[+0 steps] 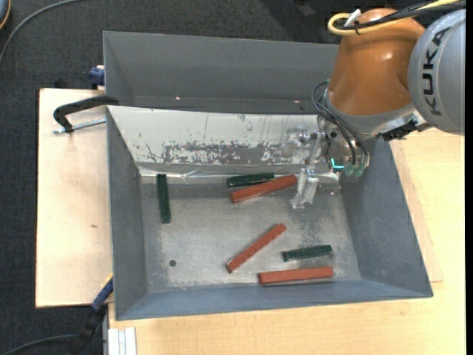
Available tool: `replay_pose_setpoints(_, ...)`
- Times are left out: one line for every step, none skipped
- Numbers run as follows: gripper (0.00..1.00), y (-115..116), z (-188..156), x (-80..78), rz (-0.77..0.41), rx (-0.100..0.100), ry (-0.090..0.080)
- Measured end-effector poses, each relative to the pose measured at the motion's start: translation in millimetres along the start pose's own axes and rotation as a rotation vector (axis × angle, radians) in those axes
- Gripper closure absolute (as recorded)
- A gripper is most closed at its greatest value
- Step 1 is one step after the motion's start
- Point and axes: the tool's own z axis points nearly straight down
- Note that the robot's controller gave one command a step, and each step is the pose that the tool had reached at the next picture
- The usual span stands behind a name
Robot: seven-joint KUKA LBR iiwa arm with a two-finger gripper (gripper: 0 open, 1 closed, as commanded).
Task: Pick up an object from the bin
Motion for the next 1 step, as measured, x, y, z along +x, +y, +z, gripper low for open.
replay_pose_setpoints(0.00,67.3,150.3,14.1,-0.163,-0.001,-0.005)
